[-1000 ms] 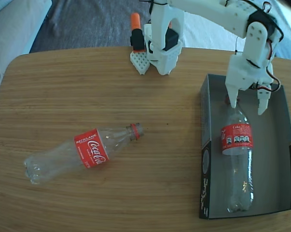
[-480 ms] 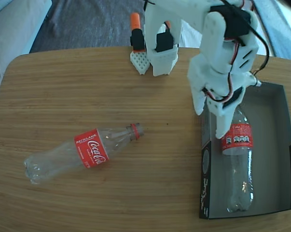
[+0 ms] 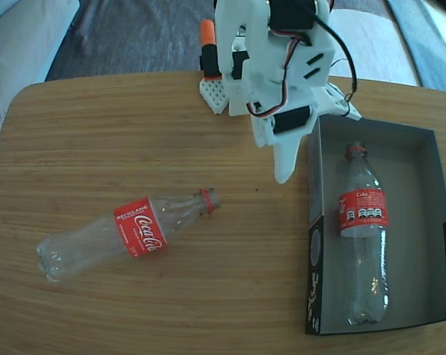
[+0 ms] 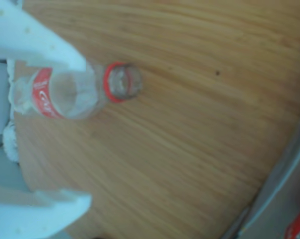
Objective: Grasp the bottles and put them in the box.
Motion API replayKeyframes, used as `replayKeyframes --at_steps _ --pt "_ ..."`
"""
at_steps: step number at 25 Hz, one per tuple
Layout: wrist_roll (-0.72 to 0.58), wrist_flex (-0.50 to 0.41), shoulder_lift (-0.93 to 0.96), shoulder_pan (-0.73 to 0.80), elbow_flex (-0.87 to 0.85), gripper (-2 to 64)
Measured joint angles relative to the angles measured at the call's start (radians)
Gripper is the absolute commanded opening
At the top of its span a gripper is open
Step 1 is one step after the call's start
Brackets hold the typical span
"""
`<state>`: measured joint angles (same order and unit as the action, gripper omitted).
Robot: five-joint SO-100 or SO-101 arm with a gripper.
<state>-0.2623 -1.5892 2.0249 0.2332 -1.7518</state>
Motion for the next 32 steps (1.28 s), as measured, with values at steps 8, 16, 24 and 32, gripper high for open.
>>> replayKeyframes --at_steps 8,16,24,32 --pt "-0.002 0.048 0.035 -0.074 -0.064 28.4" --pt "-0.002 0.153 -0.034 -0.198 -0.064 28.1" --pt "-0.002 0.207 -0.034 -0.328 -0.104 28.4" --pt "-0.092 0.267 -0.035 -0.336 -0.179 28.4"
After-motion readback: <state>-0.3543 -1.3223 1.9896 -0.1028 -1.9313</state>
